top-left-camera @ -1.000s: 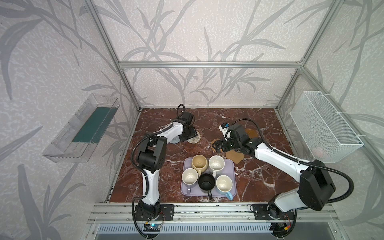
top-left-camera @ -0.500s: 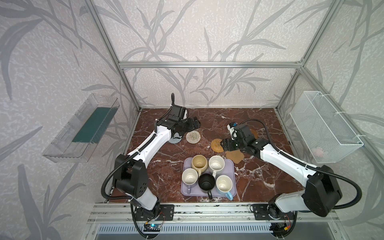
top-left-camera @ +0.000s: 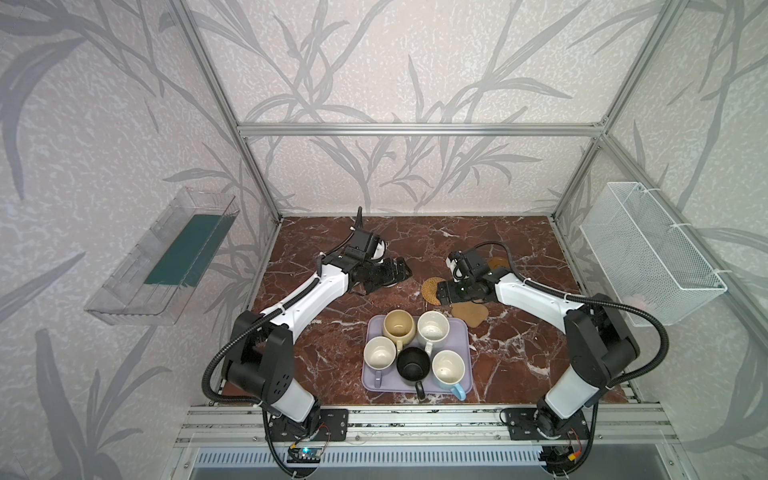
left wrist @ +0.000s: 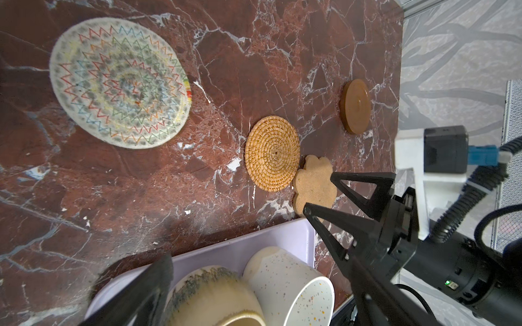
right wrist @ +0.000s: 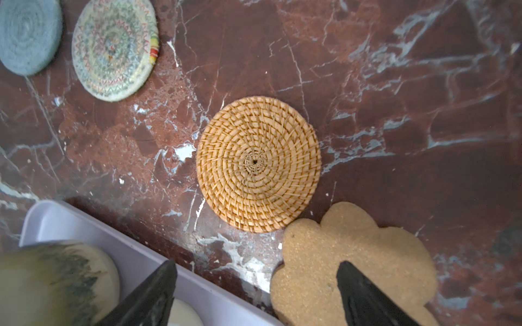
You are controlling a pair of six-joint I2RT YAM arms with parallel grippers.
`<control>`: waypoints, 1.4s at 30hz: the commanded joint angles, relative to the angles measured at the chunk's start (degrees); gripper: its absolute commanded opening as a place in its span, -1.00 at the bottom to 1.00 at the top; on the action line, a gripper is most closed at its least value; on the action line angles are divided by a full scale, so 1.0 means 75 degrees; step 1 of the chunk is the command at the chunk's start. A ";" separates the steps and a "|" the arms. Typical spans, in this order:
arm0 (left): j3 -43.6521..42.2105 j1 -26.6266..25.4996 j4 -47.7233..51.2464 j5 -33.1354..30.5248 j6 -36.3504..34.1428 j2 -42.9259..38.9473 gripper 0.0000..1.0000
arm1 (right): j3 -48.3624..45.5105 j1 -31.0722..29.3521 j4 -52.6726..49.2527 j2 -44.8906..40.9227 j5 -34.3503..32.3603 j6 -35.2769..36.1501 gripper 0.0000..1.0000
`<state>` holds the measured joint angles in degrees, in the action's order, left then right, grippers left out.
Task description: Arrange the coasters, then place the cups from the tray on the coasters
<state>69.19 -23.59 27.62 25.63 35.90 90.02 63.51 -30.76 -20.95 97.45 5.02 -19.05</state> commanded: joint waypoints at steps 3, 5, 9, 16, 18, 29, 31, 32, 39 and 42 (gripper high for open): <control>-0.0136 -0.0049 -0.0171 -0.0027 -0.0102 -0.0094 0.99 | 0.0495 0.0043 -0.0003 0.0519 0.0076 0.0244 0.15; -0.0143 -0.0063 -0.0179 -0.0011 -0.0074 -0.0052 0.99 | 0.0647 0.0077 -0.0085 0.0733 0.0098 0.0270 0.10; -0.0134 -0.0087 -0.0246 -0.0064 -0.0017 -0.0027 0.99 | 0.0900 0.0095 -0.0220 0.1196 0.0203 0.0232 0.07; -0.0095 -0.0093 -0.0193 -0.0162 -0.0029 0.0068 0.99 | 0.1441 0.0086 -0.0450 0.1826 0.0371 0.0395 0.02; -0.0108 -0.0094 -0.0167 -0.0236 -0.0017 0.0061 0.99 | 0.1511 0.0089 -0.0490 0.1988 0.0386 0.0386 -0.02; -0.0061 -0.0080 -0.0131 -0.0473 -0.0005 0.0014 0.99 | 0.2708 0.0099 -0.1440 0.3155 0.0152 0.0309 -0.07; -0.0049 -0.0074 -0.0120 -0.0509 -0.0017 0.0012 0.99 | 0.2931 0.0097 -0.1526 0.3328 0.0117 0.0283 -0.07; -0.0049 -0.0077 -0.0119 -0.0533 -0.0015 0.0007 0.99 | 0.3044 0.0104 -0.1563 0.3411 0.0117 0.0278 -0.07; -0.0151 -0.0077 -0.0319 -0.0534 0.0143 0.0041 0.99 | 0.4002 0.0095 -0.1861 0.4008 0.0208 0.0327 -0.08; -0.0312 -0.0077 -0.0709 -0.0406 0.0367 0.0032 0.99 | 0.4507 0.0094 -0.2062 0.4314 0.0181 0.0354 -0.08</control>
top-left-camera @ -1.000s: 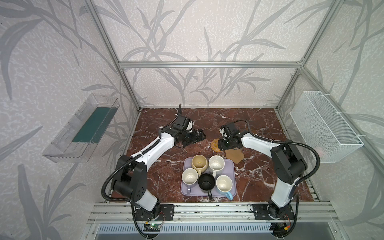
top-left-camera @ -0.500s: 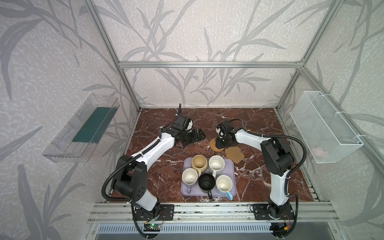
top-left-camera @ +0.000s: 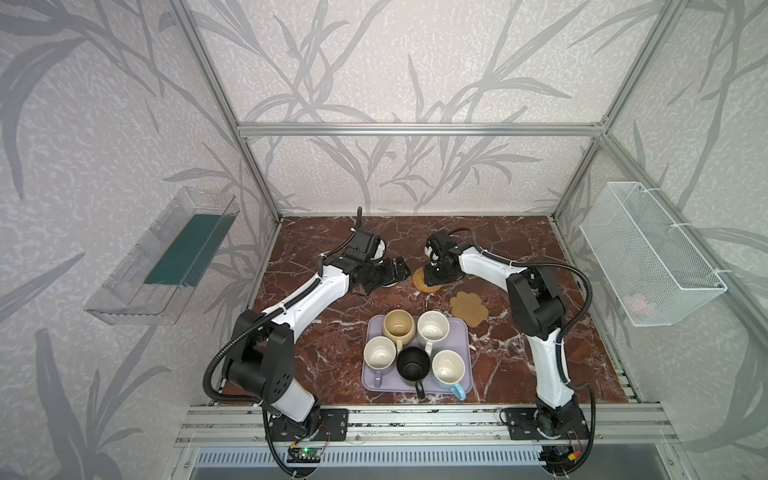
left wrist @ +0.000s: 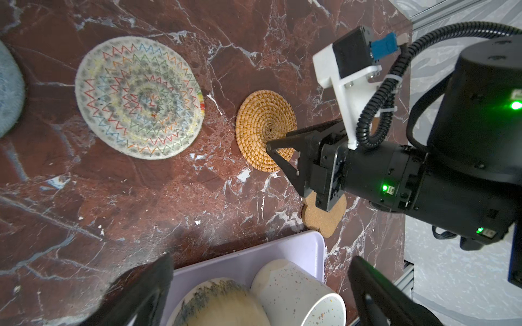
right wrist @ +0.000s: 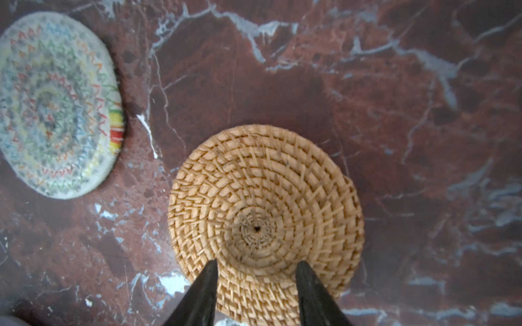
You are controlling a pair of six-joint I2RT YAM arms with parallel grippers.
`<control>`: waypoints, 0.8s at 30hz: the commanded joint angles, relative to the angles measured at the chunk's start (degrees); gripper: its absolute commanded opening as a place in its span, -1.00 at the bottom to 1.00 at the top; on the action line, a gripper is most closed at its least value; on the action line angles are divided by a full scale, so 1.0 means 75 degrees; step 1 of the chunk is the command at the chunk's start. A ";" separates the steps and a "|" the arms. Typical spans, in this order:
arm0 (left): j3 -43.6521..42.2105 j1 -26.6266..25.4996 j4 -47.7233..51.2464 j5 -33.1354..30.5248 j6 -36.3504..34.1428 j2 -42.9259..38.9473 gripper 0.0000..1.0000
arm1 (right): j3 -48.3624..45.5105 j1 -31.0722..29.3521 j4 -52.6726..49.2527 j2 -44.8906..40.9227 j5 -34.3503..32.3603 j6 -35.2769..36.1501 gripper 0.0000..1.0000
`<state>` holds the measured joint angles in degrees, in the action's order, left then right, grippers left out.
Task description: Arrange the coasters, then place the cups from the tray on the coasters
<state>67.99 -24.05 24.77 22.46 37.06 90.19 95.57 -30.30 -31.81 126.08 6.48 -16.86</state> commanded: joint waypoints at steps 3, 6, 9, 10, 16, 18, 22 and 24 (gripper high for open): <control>-0.0136 -0.0021 -0.0325 0.0009 0.0211 0.0039 0.99 | 0.0780 0.0033 -0.0946 0.0807 -0.0205 0.0074 -0.08; -0.0117 -0.0011 -0.0236 -0.0053 0.0136 0.0044 0.99 | 0.1202 0.0108 -0.1241 0.1060 -0.0320 0.0034 -0.09; -0.0146 -0.0013 -0.0229 -0.0075 0.0126 0.0033 0.99 | 0.1368 0.0127 -0.1220 0.1153 -0.0184 0.0077 -0.09; -0.0147 -0.0013 -0.0224 -0.0068 0.0114 0.0027 0.99 | 0.1415 0.0119 -0.1219 0.1173 -0.0129 0.0109 -0.09; -0.0118 -0.0010 -0.0248 -0.0100 0.0105 0.0067 0.99 | 0.1592 0.0097 -0.1160 0.1281 0.0027 0.0143 -0.09; -0.0123 -0.0012 -0.0259 -0.0099 0.0111 0.0058 0.99 | 0.1658 0.0094 -0.1228 0.1344 0.0016 0.0149 -0.09; -0.0145 -0.0012 -0.0262 -0.0100 0.0098 0.0053 0.99 | 0.1654 0.0080 -0.1118 0.1376 0.0120 0.0167 -0.10; -0.0136 -0.0015 -0.0238 -0.0098 0.0107 0.0080 0.99 | 0.1655 0.0080 -0.1116 0.1325 0.0068 0.0162 -0.10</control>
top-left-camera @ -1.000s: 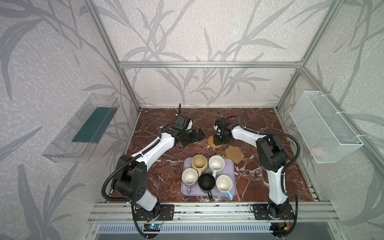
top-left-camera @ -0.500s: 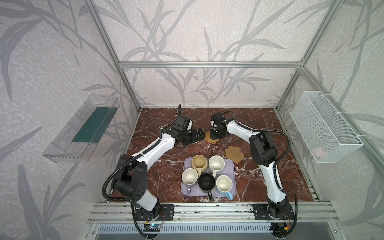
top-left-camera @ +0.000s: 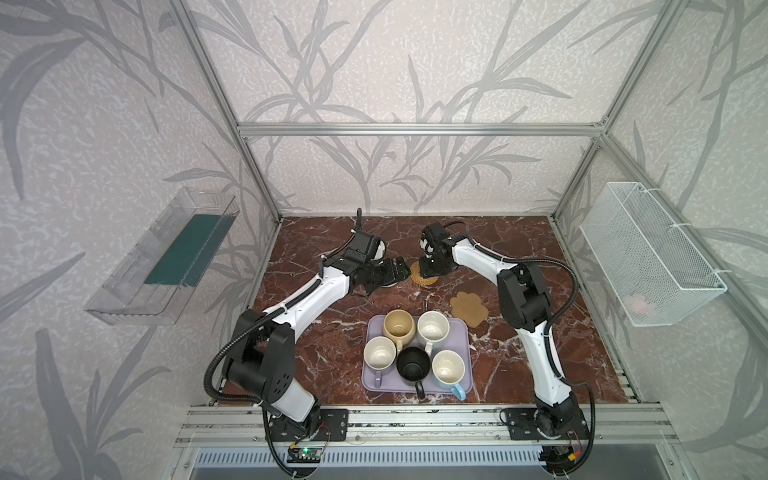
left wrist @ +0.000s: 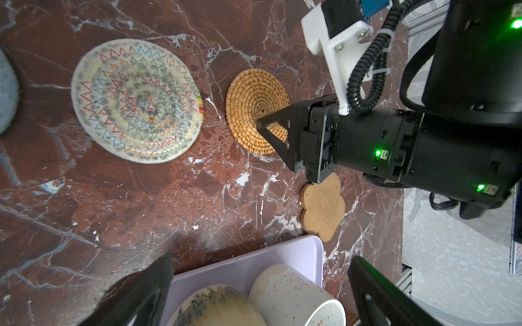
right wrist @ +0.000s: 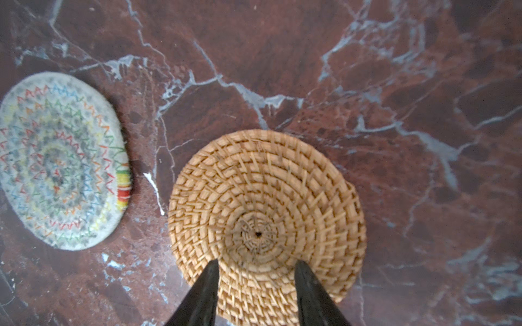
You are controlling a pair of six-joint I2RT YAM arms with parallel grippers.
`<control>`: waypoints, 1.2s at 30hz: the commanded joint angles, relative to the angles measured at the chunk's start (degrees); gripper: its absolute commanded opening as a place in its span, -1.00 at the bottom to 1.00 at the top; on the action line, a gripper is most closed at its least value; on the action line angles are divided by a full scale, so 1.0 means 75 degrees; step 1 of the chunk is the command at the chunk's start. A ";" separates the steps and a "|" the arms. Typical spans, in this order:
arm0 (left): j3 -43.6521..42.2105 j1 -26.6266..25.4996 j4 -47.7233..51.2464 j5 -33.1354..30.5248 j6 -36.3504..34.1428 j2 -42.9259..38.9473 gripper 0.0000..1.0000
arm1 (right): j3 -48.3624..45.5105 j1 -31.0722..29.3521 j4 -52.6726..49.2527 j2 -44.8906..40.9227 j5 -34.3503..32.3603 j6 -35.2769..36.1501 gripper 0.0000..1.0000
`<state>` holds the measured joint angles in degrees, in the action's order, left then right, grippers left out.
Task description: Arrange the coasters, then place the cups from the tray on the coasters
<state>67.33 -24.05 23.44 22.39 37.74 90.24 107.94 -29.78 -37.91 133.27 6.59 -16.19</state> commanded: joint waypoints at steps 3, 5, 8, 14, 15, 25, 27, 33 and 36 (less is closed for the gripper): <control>-0.0048 -0.0012 -0.0081 -0.0068 0.0021 0.0083 0.99 | 0.0007 0.0010 -0.0259 0.0255 0.0018 0.0082 -0.10; -0.0030 -0.0013 -0.0095 -0.0038 0.0025 0.0073 0.99 | 0.0048 0.0016 -0.0254 0.0185 0.0029 0.0099 -0.10; -0.0021 -0.0007 -0.0108 -0.0027 0.0051 0.0060 0.99 | 0.0196 0.0016 -0.0326 0.0070 -0.0018 0.0158 -0.10; -0.0036 -0.0022 -0.0154 0.0074 0.0081 0.0004 0.99 | 0.0328 -0.0001 -0.0321 -0.0362 -0.0085 0.0161 -0.08; -0.0027 -0.0023 -0.0142 0.0064 0.0067 -0.0011 0.99 | 0.0304 -0.0001 -0.0308 -0.0438 -0.0071 0.0158 -0.08; 0.0022 -0.0016 0.0159 -0.0100 0.0013 -0.0438 0.99 | -0.0478 -0.0037 0.0032 -0.1535 0.0102 0.0155 0.05; 0.0046 -0.0027 0.0241 -0.0114 -0.0004 -0.0540 0.99 | -0.0672 -0.0034 0.0057 -0.1820 0.0106 0.0153 0.11; -0.0032 -0.0050 -0.0076 0.0640 -0.0097 -0.0827 0.99 | -0.1887 -0.0028 0.0103 -0.3178 -0.0061 0.0084 0.98; 0.0175 -0.0144 0.0117 0.0997 -0.0363 -0.0794 0.99 | -0.2755 -0.0016 0.0194 -0.4069 -0.0354 0.0198 0.98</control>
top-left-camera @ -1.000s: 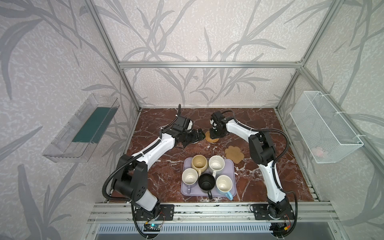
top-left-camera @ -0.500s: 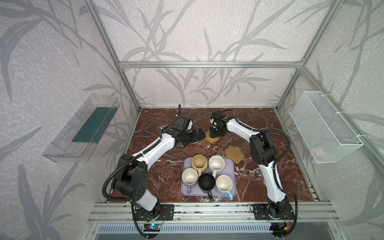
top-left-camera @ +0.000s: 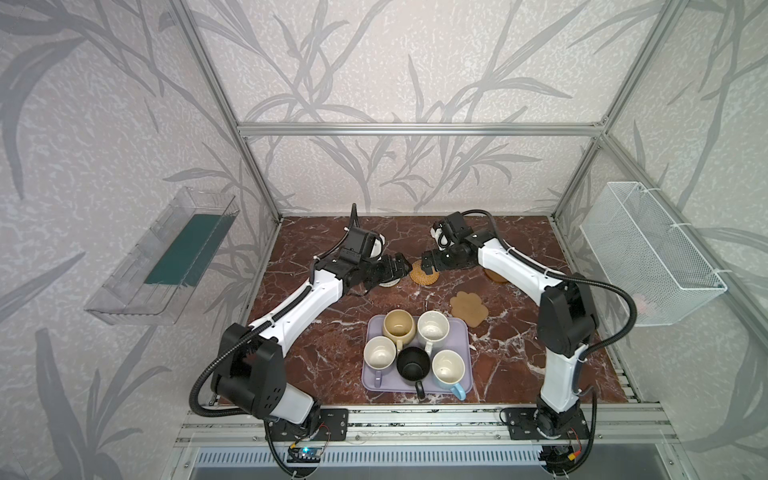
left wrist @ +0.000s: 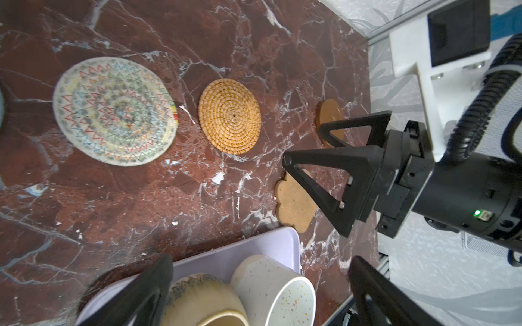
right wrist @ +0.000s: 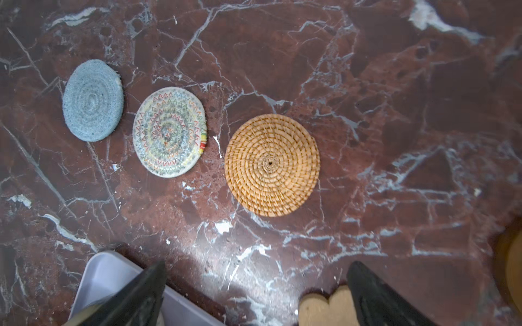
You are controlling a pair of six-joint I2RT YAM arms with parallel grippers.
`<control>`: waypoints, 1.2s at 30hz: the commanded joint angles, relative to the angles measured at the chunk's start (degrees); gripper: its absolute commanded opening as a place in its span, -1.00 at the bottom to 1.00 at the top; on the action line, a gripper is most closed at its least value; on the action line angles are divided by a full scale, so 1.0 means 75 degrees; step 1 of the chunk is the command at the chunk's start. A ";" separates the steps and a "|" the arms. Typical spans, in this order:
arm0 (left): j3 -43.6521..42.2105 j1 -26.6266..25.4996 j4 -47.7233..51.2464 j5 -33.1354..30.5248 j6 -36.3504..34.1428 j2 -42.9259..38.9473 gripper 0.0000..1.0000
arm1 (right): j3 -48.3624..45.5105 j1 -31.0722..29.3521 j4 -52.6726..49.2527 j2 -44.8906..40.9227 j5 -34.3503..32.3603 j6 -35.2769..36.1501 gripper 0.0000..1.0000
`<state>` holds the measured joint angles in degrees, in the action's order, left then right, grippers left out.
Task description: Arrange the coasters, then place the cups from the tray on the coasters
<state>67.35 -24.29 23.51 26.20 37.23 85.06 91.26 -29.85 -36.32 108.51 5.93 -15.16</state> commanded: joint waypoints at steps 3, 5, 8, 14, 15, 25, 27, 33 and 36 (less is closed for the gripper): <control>0.0471 -0.0343 0.0590 0.0301 -0.0576 -0.0021 0.99 | -0.1503 0.0084 0.0037 -0.1717 -0.0433 0.0131 0.98; 0.0667 -0.0540 0.0878 0.0118 -0.0726 0.0091 0.99 | -0.2152 0.0200 0.0024 -0.2233 -0.0512 0.0077 0.98; 0.0898 -0.0806 0.1067 -0.0044 -0.0884 0.0221 0.99 | -0.3241 0.0362 0.0030 -0.2998 -0.0757 0.0027 0.98; 0.1420 -0.1072 0.1372 -0.0094 -0.1152 0.0530 0.99 | -0.4755 0.0636 0.0324 -0.3936 -0.1092 0.0190 0.99; 0.1515 -0.1111 0.1465 -0.0102 -0.1207 0.0612 0.99 | -0.4889 0.0640 0.0360 -0.3956 -0.1108 0.0272 0.98; 0.1914 -0.1316 0.1926 -0.0625 -0.1252 0.1033 0.99 | -0.4650 0.0686 0.0561 -0.2714 -0.0492 0.0909 0.94; 0.1921 -0.1317 0.2054 -0.0881 -0.1302 0.0988 0.99 | -0.4635 0.0692 0.0700 -0.2532 -0.0481 0.1068 0.89; 0.1915 -0.1313 0.2014 -0.1008 -0.1325 0.0944 0.99 | -0.4327 0.0688 0.0794 -0.1867 -0.0489 0.1201 0.82; 0.1844 -0.1315 0.1906 -0.1020 -0.1228 0.0921 0.99 | -0.4179 0.0686 0.0837 -0.1617 -0.0445 0.1146 0.77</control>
<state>79.77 -34.04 36.99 19.84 28.47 92.58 58.04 -24.88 -30.68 95.09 1.83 -7.14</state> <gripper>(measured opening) 0.994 0.893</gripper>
